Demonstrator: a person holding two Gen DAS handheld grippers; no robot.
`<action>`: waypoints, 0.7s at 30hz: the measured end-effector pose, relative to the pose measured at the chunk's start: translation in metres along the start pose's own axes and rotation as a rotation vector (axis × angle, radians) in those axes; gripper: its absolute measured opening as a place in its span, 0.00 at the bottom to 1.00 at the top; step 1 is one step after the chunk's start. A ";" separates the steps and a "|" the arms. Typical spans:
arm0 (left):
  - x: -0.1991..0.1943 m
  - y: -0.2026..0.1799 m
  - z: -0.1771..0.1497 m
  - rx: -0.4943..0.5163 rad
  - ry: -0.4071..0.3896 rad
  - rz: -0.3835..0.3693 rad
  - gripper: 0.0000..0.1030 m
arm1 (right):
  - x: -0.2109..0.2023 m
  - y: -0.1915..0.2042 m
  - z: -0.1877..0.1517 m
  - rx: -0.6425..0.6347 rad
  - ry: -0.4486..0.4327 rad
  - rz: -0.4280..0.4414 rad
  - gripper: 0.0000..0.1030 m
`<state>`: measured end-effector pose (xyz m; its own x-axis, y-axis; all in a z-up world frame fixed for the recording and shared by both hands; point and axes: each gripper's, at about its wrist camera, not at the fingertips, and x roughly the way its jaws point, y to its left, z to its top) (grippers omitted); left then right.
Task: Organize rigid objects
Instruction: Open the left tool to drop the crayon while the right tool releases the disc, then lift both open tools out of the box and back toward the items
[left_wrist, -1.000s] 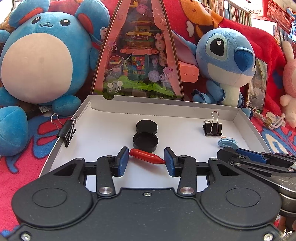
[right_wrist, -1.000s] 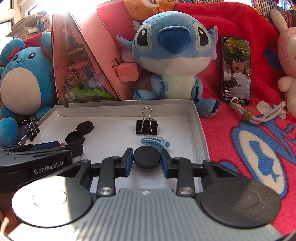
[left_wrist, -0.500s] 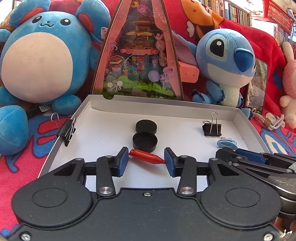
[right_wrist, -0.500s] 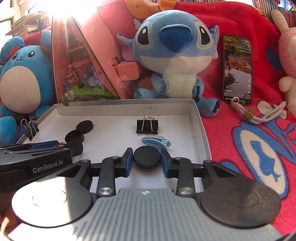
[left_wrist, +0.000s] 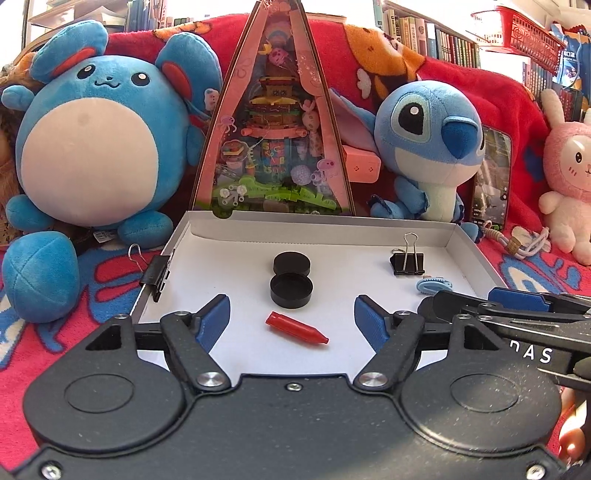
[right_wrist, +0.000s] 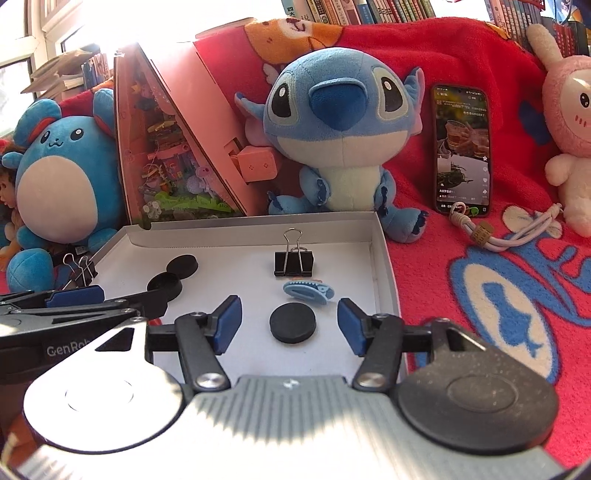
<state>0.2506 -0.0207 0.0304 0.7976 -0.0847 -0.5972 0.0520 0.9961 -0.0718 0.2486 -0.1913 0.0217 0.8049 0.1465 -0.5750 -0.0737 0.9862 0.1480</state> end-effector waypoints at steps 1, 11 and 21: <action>-0.004 0.000 -0.001 0.004 -0.002 -0.004 0.72 | -0.004 -0.001 0.000 -0.002 -0.006 0.005 0.75; -0.048 -0.001 -0.014 0.066 -0.050 -0.053 0.80 | -0.041 -0.002 -0.008 -0.056 -0.051 0.032 0.85; -0.085 0.003 -0.031 0.079 -0.071 -0.120 0.82 | -0.080 -0.002 -0.022 -0.104 -0.080 0.071 0.91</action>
<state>0.1642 -0.0112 0.0566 0.8232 -0.2038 -0.5300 0.1945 0.9781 -0.0740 0.1711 -0.2035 0.0500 0.8395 0.2138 -0.4996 -0.1896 0.9768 0.0994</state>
